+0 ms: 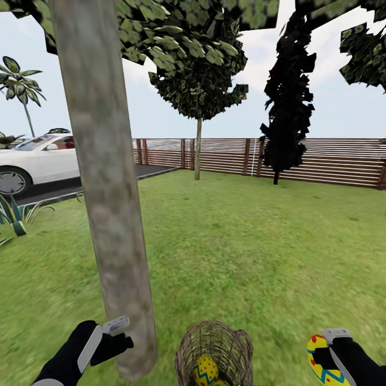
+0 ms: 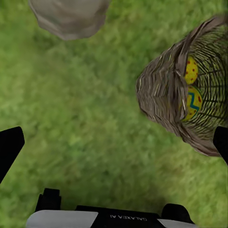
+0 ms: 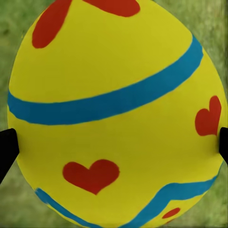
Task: Take the three Easter eggs out of the wicker basket on the lawn in the garden, then place them on the lawn next to a single tree (choose any tree) so that all three eggs are next to the same tree and none are left in the basket.
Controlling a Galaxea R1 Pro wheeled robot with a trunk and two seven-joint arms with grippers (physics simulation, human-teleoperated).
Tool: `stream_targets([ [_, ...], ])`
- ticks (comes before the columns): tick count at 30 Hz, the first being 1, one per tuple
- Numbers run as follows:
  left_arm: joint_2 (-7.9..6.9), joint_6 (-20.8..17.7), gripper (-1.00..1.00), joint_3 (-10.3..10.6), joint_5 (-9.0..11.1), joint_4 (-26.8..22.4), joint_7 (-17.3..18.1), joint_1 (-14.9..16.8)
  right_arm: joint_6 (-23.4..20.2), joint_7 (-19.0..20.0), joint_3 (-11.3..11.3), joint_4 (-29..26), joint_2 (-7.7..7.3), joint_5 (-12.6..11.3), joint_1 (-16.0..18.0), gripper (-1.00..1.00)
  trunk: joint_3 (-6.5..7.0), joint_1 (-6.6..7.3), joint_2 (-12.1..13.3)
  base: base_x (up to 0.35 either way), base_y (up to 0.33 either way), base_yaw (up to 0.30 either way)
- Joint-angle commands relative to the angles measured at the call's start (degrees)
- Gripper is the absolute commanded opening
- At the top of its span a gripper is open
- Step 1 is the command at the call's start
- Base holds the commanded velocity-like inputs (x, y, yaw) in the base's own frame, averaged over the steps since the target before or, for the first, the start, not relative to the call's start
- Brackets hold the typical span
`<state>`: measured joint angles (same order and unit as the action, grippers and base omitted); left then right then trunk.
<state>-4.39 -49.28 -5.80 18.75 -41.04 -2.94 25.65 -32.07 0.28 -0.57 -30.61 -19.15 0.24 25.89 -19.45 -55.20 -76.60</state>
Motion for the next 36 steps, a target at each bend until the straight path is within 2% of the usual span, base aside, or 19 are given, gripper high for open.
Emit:
stream_targets([
  [1, 0.00, -0.3, 1.00, -0.1, 0.5, -0.1, -0.3, 0.0, -0.3, 0.1, -0.1, -0.1, -0.01, 0.0, 0.0, -1.00, -0.04, 0.00, 0.0, 0.000, 0.000, -0.291],
  [4, 0.00, -0.2, 1.00, -0.1, 0.5, -0.1, -0.3, 0.0, -0.3, 0.4, 0.0, 0.0, -0.01, 0.0, 0.0, -1.00, 0.05, 0.00, 0.0, 0.000, 0.000, -0.291],
  [8, 0.00, -0.2, 1.00, 0.0, 0.5, -0.1, -0.3, 0.0, -0.4, 3.0, 0.1, 0.0, 0.11, 0.0, 0.0, -1.00, 0.17, 0.00, 0.0, 0.000, 0.000, -0.291],
  [12, -0.14, -0.2, 1.00, -0.1, 0.6, -0.2, -0.3, 0.0, -0.4, 3.2, 1.4, -4.0, -1.42, -0.3, 0.0, -1.00, 0.28, 0.00, 0.0, 0.000, 0.000, -0.291],
  [13, -0.16, -0.2, 1.00, -0.1, 0.6, -0.2, -0.3, 0.0, -0.4, 3.1, 2.3, -7.3, -1.56, -0.9, 0.0, -1.00, 0.31, 0.00, 0.0, 0.000, 0.000, -0.291],
  [15, -0.17, -0.2, 1.00, -0.1, 0.6, -0.2, -0.3, 0.0, -0.6, 3.1, 4.0, -13.2, -1.66, -3.7, 0.0, -1.00, 0.35, 0.00, 0.0, 0.000, 0.000, -0.291],
  [16, -0.18, -0.2, 1.00, -0.1, 0.6, -0.2, -0.3, 0.0, -1.2, 3.1, 4.3, -14.3, -1.67, -5.0, 0.0, -1.00, 0.36, 0.00, 0.0, 0.000, 0.000, -0.291],
  [18, -0.15, -0.2, 1.00, -0.1, 0.6, -0.2, -0.3, 0.0, -1.5, 2.9, 4.5, -15.0, -1.63, -5.8, 0.0, -1.00, 0.37, 0.00, 0.0, 0.000, 0.000, -0.291],
  [23, -0.29, -0.2, 1.00, -0.1, 0.6, -0.4, -0.3, 0.0, -1.6, 2.7, 4.4, -16.3, -1.05, -5.8, 0.1, -1.00, 0.37, 0.00, 0.0, 0.000, 0.000, -0.291],
  [29, -0.19, -0.3, 1.00, -0.1, 0.5, -0.4, -0.3, 0.0, -1.0, 2.5, 4.8, -16.5, -1.36, -5.9, 0.0, -1.00, 0.42, 0.00, 0.0, 0.000, 0.000, -0.291],
  [30, -0.18, -0.2, 1.00, -0.1, 0.5, -0.3, -0.3, 0.0, 0.0, 2.5, 6.6, -17.0, -1.48, -5.8, 0.0, -1.00, 0.45, 0.00, 0.0, 0.000, 0.000, -0.291],
  [32, -0.16, -0.2, 1.00, -0.1, 0.5, -0.3, -0.3, 0.0, 1.5, 2.5, 8.7, -17.4, -1.37, -5.5, 0.0, -1.00, 0.50, 0.00, 0.0, 0.000, 0.000, -0.291],
  [36, -0.18, -0.2, 1.00, -0.1, 0.5, -0.3, -0.3, 0.0, 1.9, 2.5, 9.3, -17.5, -1.08, -5.3, 0.0, -1.00, 0.61, 0.00, 0.0, 0.000, 0.000, -0.291],
])
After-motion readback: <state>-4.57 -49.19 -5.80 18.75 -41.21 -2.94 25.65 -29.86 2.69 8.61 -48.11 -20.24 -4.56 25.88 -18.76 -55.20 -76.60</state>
